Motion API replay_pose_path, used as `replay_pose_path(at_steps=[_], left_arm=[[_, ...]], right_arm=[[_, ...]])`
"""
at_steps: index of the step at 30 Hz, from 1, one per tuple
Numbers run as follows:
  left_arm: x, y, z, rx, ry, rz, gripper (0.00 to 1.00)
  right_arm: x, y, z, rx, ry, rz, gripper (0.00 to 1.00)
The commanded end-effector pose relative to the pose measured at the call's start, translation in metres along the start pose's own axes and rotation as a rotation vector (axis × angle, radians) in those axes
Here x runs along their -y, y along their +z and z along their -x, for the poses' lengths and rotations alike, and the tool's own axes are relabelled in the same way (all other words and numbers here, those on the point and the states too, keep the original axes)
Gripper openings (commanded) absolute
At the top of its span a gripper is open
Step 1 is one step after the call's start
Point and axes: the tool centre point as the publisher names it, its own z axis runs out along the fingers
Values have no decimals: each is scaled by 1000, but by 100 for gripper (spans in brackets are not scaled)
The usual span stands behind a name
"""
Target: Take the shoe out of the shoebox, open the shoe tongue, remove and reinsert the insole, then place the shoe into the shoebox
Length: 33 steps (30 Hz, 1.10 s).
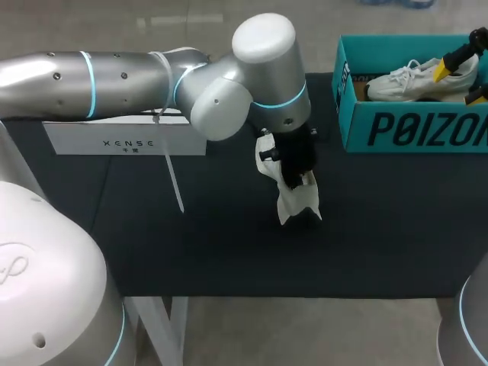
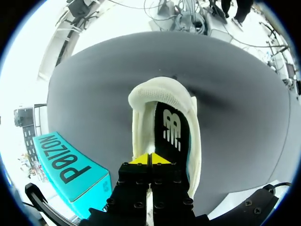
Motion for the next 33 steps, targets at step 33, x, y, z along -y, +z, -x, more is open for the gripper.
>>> replay_pose_path(at_steps=[33], left_arm=[[-23, -16, -19, -117, 84, 28, 39]], right_arm=[[-1, 0, 0, 1, 0, -1, 100]])
